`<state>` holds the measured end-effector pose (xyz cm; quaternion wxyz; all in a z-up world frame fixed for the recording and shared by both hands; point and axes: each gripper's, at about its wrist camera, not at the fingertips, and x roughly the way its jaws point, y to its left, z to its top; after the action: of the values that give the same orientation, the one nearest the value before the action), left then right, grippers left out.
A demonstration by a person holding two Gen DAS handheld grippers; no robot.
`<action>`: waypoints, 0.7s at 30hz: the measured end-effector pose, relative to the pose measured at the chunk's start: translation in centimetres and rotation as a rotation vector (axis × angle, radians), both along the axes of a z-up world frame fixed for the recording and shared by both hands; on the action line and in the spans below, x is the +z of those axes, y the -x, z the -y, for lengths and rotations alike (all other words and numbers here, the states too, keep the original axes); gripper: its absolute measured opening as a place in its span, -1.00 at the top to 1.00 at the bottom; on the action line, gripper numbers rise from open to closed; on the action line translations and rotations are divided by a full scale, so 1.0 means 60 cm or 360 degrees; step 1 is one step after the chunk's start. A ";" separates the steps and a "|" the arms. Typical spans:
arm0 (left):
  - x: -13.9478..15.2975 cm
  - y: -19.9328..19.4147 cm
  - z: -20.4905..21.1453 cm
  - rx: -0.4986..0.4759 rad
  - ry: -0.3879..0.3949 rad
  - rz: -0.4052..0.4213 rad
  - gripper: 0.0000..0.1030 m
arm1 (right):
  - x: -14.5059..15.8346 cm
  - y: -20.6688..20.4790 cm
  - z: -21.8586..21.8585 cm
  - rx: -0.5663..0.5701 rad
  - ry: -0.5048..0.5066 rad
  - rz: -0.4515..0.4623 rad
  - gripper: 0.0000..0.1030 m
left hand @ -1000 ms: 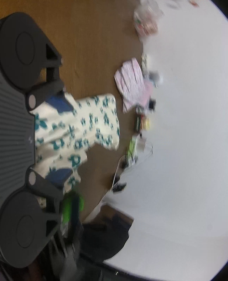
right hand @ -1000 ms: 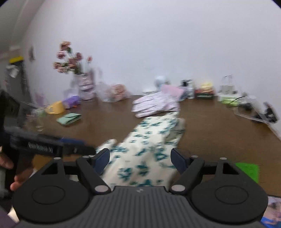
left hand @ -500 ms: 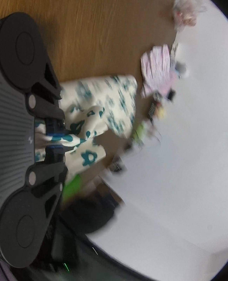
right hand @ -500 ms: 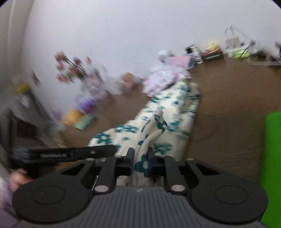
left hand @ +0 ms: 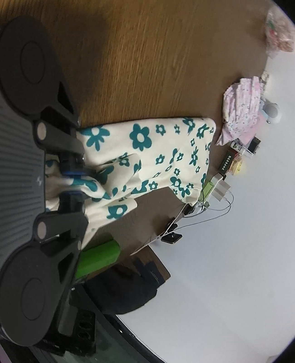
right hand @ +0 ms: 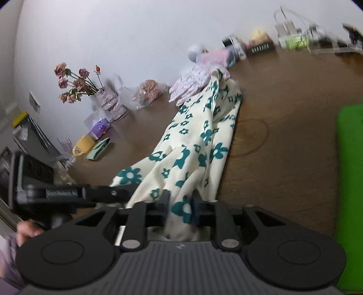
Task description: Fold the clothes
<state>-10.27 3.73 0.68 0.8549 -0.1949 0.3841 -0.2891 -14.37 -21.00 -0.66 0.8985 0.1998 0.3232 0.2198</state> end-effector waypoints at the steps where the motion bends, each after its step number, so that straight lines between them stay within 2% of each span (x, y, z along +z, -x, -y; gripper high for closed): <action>1: 0.012 0.003 0.001 0.0013 -0.0034 0.0047 0.53 | 0.005 0.003 0.000 -0.0012 0.0030 0.0011 0.14; 2: 0.024 0.006 0.002 0.0025 -0.0068 0.0095 0.48 | 0.013 0.009 0.000 -0.0018 0.0056 0.0043 0.12; 4: 0.049 0.016 0.003 0.0040 -0.0115 0.0221 0.26 | 0.035 0.025 0.002 -0.0016 0.0093 0.0158 0.12; 6: 0.071 0.027 0.010 0.0022 -0.0131 0.0351 0.26 | 0.063 0.044 0.002 -0.0029 0.0139 0.0318 0.14; 8: 0.080 0.033 0.027 -0.0020 -0.0184 0.0446 0.27 | 0.075 0.052 -0.001 -0.0004 0.0163 0.0403 0.38; 9: 0.076 0.030 0.039 -0.0044 -0.0239 0.0448 0.34 | 0.080 0.055 -0.004 0.0011 0.0172 0.0437 0.62; 10: 0.066 0.024 0.052 -0.0048 -0.0318 0.0401 0.61 | 0.078 0.051 -0.008 0.0042 0.0175 0.0418 0.76; 11: 0.055 0.017 0.065 -0.0049 -0.0393 0.0356 0.73 | 0.068 0.042 -0.016 0.0061 0.0191 0.0365 0.78; 12: 0.041 0.009 0.073 -0.0038 -0.0445 0.0321 0.74 | 0.056 0.033 -0.023 0.0071 0.0213 0.0306 0.79; 14: 0.019 0.004 0.068 -0.0039 -0.0431 0.0300 0.68 | 0.030 0.019 -0.035 0.0080 0.0264 0.0208 0.79; 17: 0.032 0.013 0.050 -0.0059 -0.0406 0.0341 0.54 | 0.029 0.020 -0.033 0.0083 0.0289 0.0197 0.75; 19: 0.054 0.027 0.036 -0.0081 -0.0398 0.0438 0.16 | 0.053 0.035 -0.022 0.0113 0.0312 0.0291 0.64; 20: 0.068 0.038 0.028 -0.0110 -0.0398 0.0513 0.04 | 0.067 0.044 -0.017 0.0147 0.0333 0.0353 0.52; 21: 0.077 0.050 0.022 -0.0171 -0.0410 0.0572 -0.12 | 0.081 0.059 -0.013 0.0213 0.0367 0.0433 0.12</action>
<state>-13.25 2.39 5.29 0.9108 -0.0087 0.2691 -0.3129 -17.90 -20.23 4.18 0.9342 0.0419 0.2344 0.2656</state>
